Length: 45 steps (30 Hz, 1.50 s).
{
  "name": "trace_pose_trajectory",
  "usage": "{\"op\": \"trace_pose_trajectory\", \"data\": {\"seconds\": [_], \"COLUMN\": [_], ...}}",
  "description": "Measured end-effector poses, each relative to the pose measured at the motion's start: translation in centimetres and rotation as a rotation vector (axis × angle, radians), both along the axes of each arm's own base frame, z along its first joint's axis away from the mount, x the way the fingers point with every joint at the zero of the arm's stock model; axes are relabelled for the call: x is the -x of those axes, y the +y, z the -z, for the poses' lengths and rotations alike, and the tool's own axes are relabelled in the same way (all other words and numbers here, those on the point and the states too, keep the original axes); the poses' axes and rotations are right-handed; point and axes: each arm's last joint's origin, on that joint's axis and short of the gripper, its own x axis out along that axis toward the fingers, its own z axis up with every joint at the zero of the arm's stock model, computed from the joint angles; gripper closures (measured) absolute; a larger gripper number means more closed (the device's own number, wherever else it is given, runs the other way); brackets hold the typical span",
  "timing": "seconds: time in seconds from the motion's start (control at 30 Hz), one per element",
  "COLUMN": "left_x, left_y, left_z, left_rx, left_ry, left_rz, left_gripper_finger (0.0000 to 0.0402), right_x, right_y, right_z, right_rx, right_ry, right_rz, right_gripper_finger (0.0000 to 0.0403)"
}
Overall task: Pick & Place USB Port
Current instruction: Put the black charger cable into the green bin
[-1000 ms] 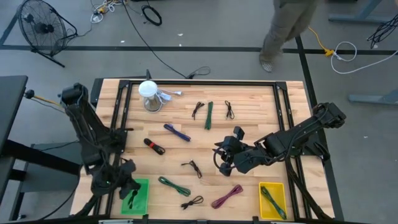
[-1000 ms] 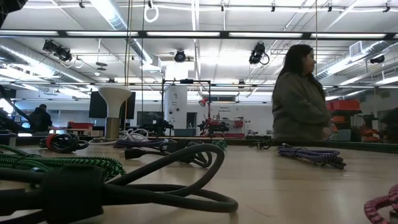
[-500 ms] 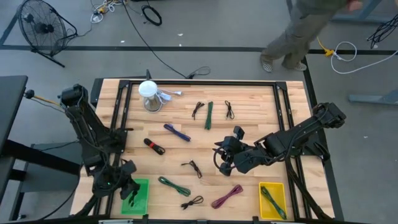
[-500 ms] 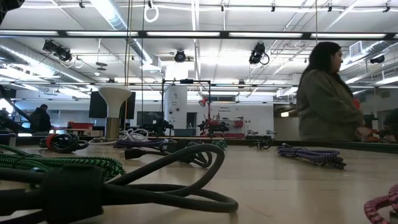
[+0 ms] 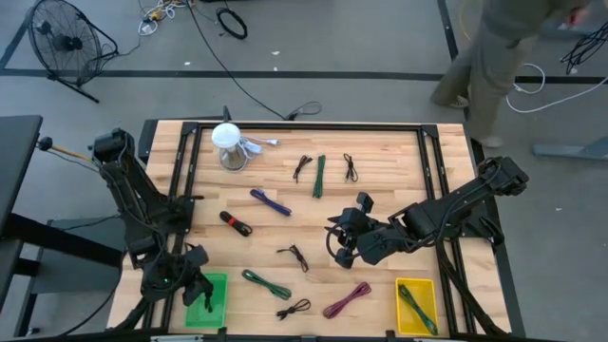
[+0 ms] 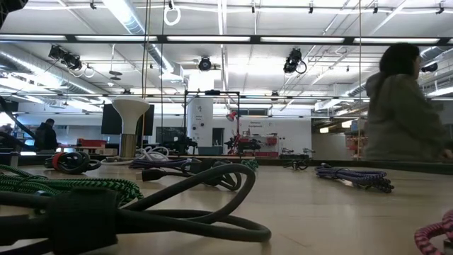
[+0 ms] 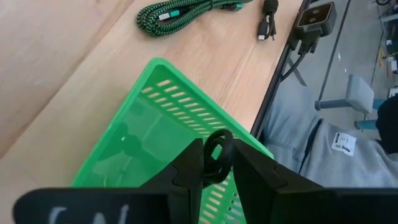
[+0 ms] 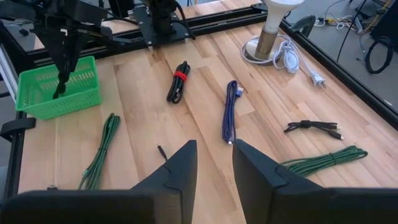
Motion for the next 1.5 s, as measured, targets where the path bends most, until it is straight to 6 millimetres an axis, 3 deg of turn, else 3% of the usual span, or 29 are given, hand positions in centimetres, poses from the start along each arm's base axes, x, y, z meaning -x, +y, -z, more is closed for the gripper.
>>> {"op": "trace_pose_trajectory", "data": {"seconds": [0.77,1.0,1.23,1.5], "left_x": [-0.2,-1.0,-2.4,-4.5], "left_y": [0.1,2.5,6.0,8.5], "left_z": [-0.6,-0.8,0.2,0.3], "left_rx": [-0.06,-0.363,-0.771,-1.066], "left_ry": [-0.107,-0.159,-0.04,-0.006], "left_rz": [0.058,0.149,0.34,0.531], "left_gripper_finger": [0.0312,0.0326,0.033,0.027], "right_x": [0.0,0.0,0.0,0.0], "right_y": [-0.1,-0.1,-0.1,-0.1], "right_z": [0.0,0.0,-0.1,-0.1], "right_rx": [0.012,0.019,0.041,0.041], "right_ry": [-0.008,-0.01,-0.009,-0.013], "right_rz": [0.018,0.023,0.021,0.019], "right_gripper_finger": [0.0301,0.0301,0.0301,0.0301]}}
